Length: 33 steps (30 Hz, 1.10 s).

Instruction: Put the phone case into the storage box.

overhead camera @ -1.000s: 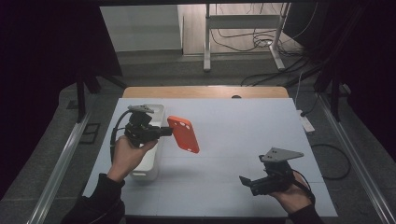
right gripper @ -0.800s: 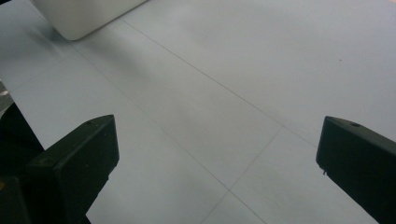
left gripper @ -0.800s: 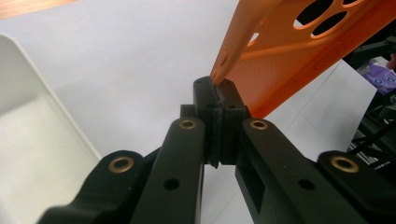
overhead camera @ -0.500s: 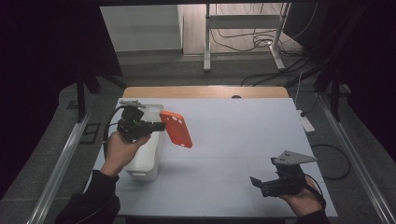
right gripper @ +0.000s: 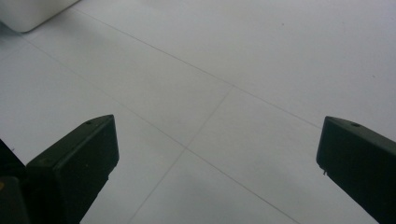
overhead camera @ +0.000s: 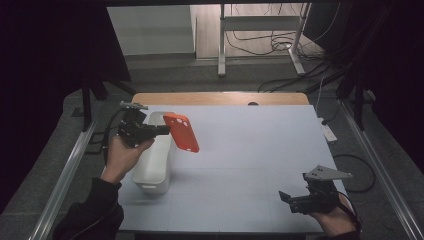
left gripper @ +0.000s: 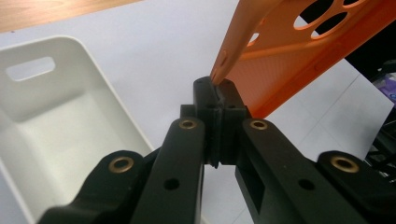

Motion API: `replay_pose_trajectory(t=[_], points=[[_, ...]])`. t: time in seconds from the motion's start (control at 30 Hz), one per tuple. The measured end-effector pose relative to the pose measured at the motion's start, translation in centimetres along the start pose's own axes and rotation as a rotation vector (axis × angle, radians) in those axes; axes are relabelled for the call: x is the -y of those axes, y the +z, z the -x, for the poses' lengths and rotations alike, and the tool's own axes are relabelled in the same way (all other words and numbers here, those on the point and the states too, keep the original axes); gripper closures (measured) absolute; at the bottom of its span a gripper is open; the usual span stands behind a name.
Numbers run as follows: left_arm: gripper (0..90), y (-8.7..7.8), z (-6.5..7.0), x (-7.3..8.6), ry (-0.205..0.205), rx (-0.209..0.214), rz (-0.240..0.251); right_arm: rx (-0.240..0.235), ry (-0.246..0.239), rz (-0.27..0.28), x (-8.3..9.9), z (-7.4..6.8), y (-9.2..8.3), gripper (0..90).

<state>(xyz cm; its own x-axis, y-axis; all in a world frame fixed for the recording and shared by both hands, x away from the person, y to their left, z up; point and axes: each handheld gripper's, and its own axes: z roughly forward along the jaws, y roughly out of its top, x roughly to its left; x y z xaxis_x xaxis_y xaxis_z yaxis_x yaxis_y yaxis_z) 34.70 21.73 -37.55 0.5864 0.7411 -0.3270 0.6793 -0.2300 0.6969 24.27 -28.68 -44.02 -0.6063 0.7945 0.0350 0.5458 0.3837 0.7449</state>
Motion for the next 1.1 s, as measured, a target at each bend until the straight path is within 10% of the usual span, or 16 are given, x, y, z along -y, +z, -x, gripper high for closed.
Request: replay_pose_trajectory(t=[1.1], points=[[89.2,-2.8,-4.0,-1.7,-0.059,-0.115,0.004,0.1,0.094,-0.003,2.3,1.5,-2.0,0.0]])
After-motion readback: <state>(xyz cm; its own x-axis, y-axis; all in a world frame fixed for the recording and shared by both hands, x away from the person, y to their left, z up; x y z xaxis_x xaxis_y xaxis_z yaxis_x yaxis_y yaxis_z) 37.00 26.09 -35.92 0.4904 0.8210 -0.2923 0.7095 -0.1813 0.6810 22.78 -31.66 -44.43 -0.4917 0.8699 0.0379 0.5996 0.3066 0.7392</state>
